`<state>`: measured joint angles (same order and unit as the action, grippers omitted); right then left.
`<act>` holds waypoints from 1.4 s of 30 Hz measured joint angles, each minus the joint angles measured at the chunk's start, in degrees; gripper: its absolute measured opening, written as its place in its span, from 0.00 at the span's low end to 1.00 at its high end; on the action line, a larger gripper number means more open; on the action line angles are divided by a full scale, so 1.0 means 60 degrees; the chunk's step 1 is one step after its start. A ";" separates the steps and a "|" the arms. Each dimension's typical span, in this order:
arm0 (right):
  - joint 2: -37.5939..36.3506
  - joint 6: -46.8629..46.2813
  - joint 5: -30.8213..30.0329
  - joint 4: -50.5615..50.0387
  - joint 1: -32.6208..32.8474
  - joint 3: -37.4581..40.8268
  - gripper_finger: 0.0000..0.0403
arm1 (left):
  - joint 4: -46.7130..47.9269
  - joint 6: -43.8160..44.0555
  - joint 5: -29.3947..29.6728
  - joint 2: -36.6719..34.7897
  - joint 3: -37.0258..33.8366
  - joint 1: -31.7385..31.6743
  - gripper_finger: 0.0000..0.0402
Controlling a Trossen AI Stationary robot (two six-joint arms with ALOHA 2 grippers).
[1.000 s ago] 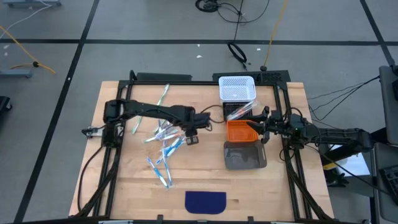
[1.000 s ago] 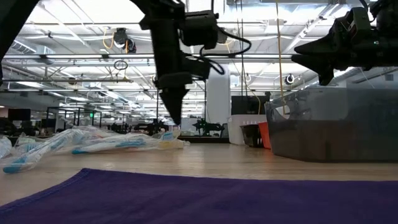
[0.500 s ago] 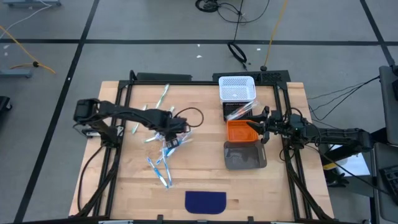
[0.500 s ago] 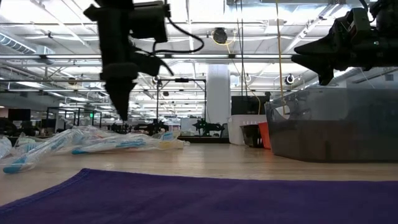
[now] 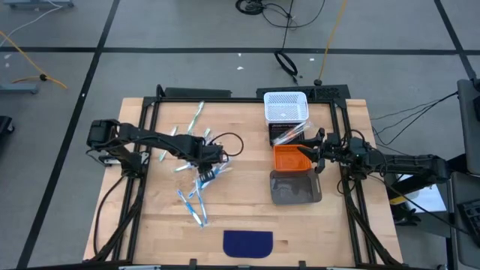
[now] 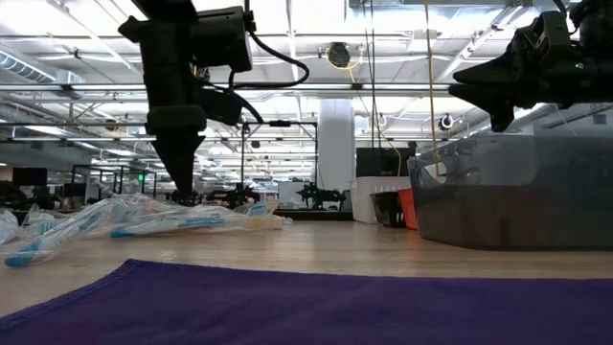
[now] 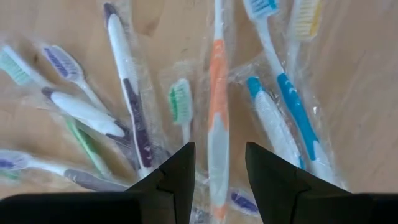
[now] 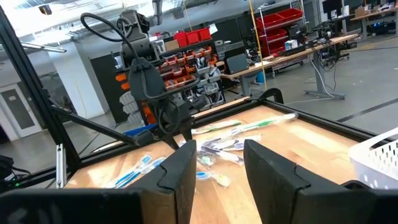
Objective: Pick & Place Toothbrushes
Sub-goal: Put the orange toothbrush into the black bin
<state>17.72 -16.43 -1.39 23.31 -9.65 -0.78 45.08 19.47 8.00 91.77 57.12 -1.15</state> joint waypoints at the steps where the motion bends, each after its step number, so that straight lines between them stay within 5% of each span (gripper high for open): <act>1: 0.0000 -0.0003 0.0001 0.0000 0.0000 -0.0004 0.31 | -0.0042 -0.0045 0.0005 0.0000 0.0000 0.0000 0.36; 24: -0.0002 0.0000 0.0001 -0.0004 0.0000 -0.0002 0.31 | -0.1152 -0.0178 -0.0078 0.0149 -0.0754 0.0022 0.34; 34: 0.0000 0.0000 0.0001 0.0000 0.0000 -0.0002 0.31 | -0.1290 -0.0287 -0.0073 0.0149 -0.0754 0.0022 0.04; 42: -0.0002 -0.0004 0.0001 0.0000 0.0000 0.0000 0.31 | -0.1202 0.0047 0.0020 0.0043 -0.0750 0.0018 0.00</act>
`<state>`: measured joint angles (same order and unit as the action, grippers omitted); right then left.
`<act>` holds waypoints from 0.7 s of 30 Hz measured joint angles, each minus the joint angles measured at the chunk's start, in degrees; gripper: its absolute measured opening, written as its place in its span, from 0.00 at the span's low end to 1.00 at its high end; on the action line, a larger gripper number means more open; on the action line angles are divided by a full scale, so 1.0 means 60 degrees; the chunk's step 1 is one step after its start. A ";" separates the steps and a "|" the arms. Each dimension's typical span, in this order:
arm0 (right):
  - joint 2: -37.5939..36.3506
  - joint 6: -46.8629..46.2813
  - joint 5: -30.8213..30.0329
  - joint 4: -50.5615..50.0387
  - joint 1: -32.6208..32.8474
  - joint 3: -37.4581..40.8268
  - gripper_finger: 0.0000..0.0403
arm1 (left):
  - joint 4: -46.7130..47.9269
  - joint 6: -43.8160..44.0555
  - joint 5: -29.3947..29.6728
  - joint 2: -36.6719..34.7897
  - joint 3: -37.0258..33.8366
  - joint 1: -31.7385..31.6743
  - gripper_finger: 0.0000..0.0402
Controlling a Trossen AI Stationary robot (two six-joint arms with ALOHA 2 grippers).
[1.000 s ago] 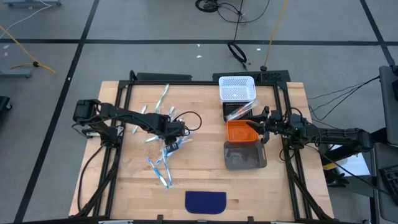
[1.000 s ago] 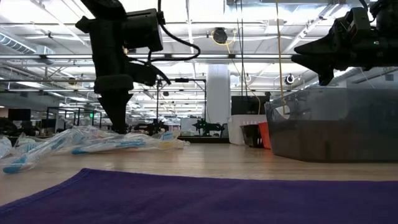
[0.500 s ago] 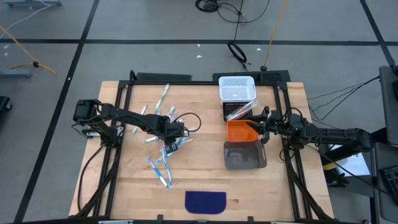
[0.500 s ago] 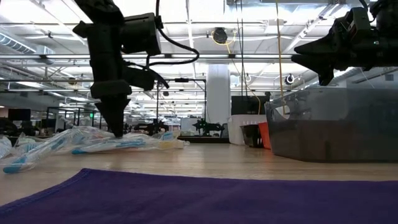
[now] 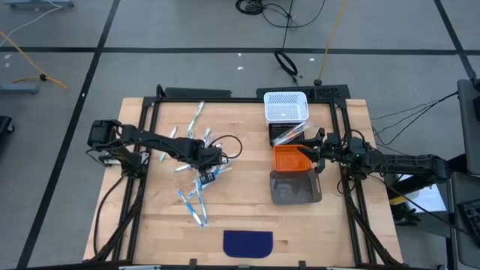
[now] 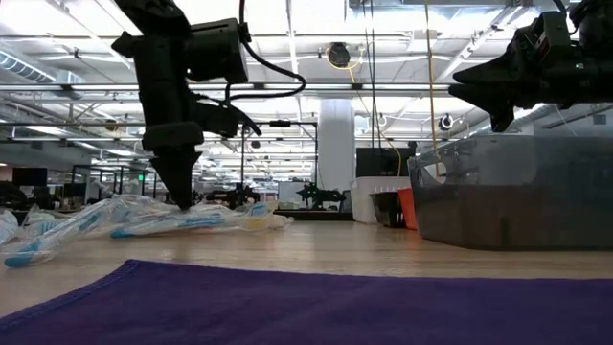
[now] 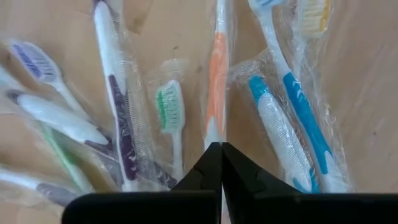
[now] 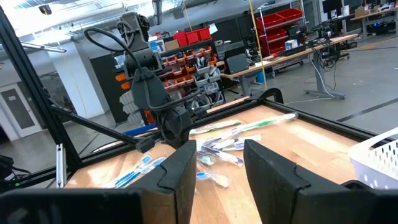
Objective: Pick & Place Toothbrushes
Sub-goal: Put the orange toothbrush into the black bin
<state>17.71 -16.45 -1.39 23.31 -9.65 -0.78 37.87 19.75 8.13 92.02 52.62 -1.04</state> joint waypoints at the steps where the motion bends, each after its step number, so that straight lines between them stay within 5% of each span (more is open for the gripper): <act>1: -0.0002 0.0000 0.0000 0.0000 0.0000 -0.0002 0.31 | 0.0020 0.0048 0.0071 -0.0055 0.0017 0.0000 0.00; 9: 0.0003 -0.0209 0.0238 0.0297 0.0000 -0.0004 0.31 | 0.0003 -0.0014 0.1102 -0.1227 0.0353 0.0000 0.00; 21: 0.1644 -0.0405 0.0769 0.0818 0.0004 -0.0872 0.31 | -0.4078 -0.1802 0.1165 -0.1955 0.0368 -0.0146 0.00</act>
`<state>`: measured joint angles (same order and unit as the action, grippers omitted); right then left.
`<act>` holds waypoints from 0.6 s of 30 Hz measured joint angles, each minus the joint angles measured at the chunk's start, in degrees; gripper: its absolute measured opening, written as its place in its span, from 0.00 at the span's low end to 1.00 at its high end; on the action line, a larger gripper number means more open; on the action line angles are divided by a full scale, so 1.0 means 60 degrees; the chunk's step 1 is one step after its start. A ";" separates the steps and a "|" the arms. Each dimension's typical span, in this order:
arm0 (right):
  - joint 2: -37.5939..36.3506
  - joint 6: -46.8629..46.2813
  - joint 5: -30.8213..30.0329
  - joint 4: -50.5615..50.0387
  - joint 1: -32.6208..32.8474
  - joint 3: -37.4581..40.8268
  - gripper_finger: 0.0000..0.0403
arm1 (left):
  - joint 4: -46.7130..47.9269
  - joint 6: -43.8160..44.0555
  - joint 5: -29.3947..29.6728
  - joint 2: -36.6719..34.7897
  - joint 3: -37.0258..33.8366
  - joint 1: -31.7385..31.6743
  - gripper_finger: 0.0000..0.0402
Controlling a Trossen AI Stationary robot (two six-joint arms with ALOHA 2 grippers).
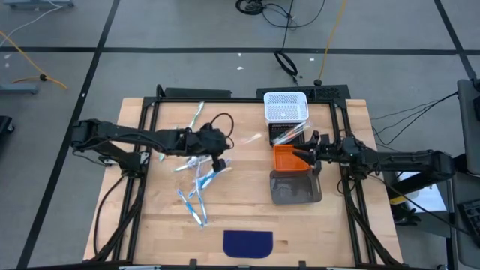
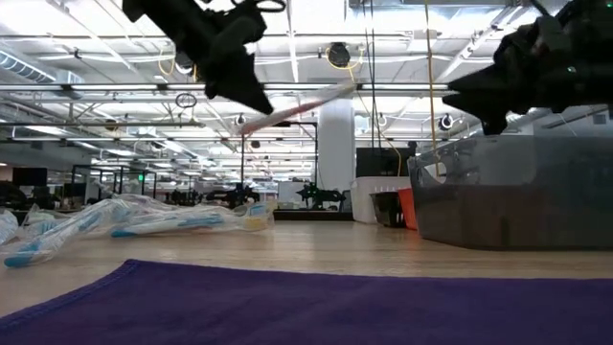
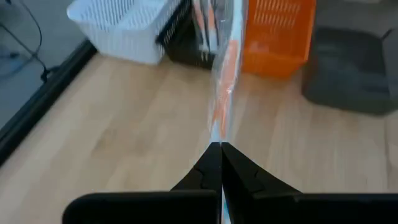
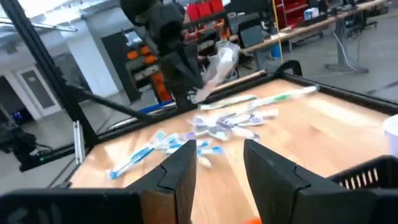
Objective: Pick & Place Toothbrushes
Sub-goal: Put the orange toothbrush into the black bin
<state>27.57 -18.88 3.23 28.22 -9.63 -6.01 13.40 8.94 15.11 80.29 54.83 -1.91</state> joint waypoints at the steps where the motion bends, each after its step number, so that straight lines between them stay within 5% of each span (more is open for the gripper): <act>1: 0.0214 0.0004 -0.0004 0.0332 0.0000 -0.0057 0.31 | -0.0309 -0.0103 -0.0004 0.0000 -0.0004 -0.0025 0.00; 11: 0.2682 0.0025 -0.0016 0.3464 0.0000 -0.0211 0.31 | -0.2529 -0.0734 -0.0799 0.0040 -0.0004 -0.0344 0.00; 18: 0.4254 0.0530 -0.0006 0.3675 0.0000 -0.1364 0.31 | -0.4003 -0.0967 -0.1096 0.0526 -0.0007 -0.0430 0.00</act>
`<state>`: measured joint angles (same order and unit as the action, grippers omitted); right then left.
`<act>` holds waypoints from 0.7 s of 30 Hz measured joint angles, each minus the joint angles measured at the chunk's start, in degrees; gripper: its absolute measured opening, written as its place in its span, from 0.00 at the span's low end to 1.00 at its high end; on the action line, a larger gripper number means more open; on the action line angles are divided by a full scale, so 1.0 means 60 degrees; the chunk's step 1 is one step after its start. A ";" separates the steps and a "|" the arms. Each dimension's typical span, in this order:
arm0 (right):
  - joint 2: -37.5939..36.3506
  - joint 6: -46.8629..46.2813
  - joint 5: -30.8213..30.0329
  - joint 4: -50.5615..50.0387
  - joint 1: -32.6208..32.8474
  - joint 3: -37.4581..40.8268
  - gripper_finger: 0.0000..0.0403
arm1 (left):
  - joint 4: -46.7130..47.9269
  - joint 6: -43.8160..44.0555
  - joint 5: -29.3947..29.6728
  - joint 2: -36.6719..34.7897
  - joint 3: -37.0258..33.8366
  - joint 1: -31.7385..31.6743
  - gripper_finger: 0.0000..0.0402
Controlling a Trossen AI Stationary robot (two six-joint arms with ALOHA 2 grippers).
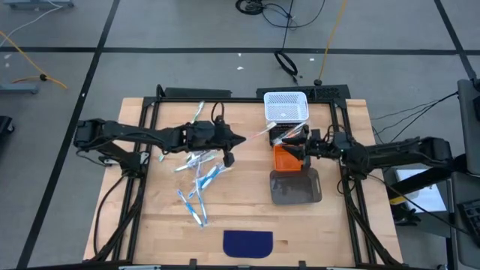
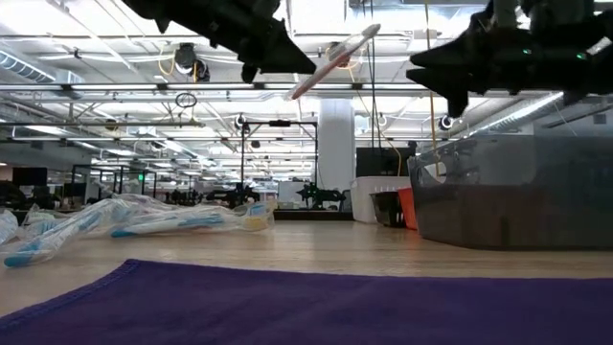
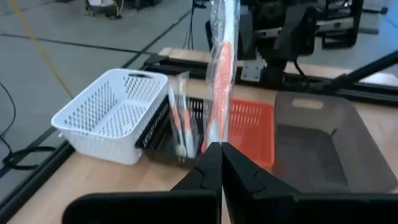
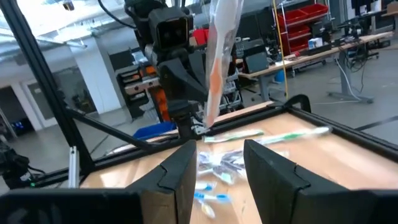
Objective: Pick & Place Toothbrushes
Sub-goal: Put the orange toothbrush into the black bin
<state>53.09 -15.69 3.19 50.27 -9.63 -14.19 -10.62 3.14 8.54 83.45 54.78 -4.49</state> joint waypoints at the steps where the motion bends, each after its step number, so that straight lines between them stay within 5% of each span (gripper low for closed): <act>1: 0.0224 0.0057 0.0002 0.0005 0.0000 -0.0215 0.31 | -0.0158 -0.0009 -0.0021 0.0079 0.0000 -0.0015 0.00; 21: 0.2574 0.0483 0.0013 0.0519 -0.0201 -0.2290 0.31 | -0.1613 -0.0190 -0.0201 0.0819 -0.0011 -0.0095 0.00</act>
<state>68.54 -12.79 3.27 53.38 -10.83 -27.93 -20.29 2.00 7.33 88.36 54.72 -5.06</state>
